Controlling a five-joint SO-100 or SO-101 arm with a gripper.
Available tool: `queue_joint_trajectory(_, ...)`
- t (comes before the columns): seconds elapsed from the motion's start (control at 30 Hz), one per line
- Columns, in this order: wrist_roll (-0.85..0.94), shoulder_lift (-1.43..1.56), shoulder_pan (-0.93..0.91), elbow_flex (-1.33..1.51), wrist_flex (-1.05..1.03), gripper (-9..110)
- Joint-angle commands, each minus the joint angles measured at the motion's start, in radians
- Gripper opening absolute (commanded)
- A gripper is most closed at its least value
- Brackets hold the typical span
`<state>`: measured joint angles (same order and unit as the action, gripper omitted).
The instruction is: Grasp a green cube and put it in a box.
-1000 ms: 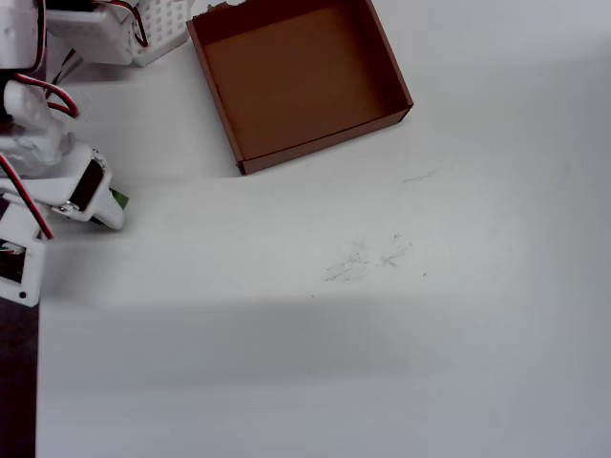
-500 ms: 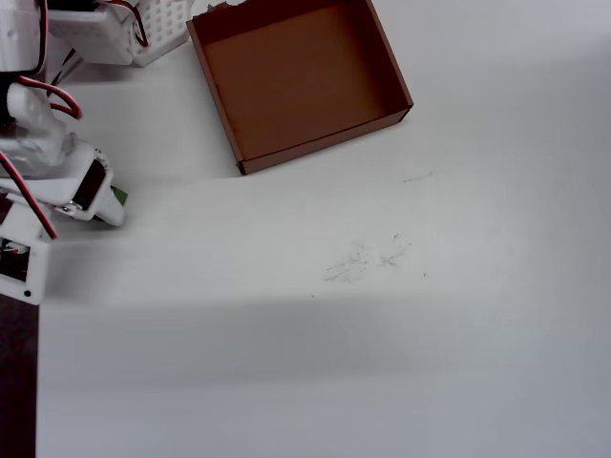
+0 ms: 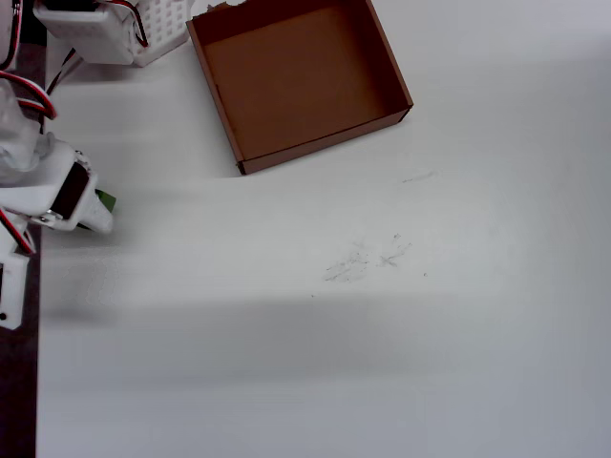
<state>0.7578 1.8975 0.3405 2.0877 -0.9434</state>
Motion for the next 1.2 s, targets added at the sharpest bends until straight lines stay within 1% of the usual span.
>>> queue_joint_trajectory(0.0,-0.003,0.048,0.046,-0.147,-0.071,14)
queue_joint_trajectory(0.33,-0.066,-0.008,0.227,-0.367,-0.204,14)
queue_joint_trajectory(0.53,-0.095,-0.049,0.374,-0.39,-0.186,15)
queue_joint_trajectory(0.7,-0.163,-0.095,0.488,-0.459,-0.21,15)
queue_joint_trajectory(0.87,-0.218,-0.112,0.603,-0.514,-0.255,15)
queue_joint_trajectory(1.17,-0.313,-0.107,0.85,-0.514,-0.339,16)
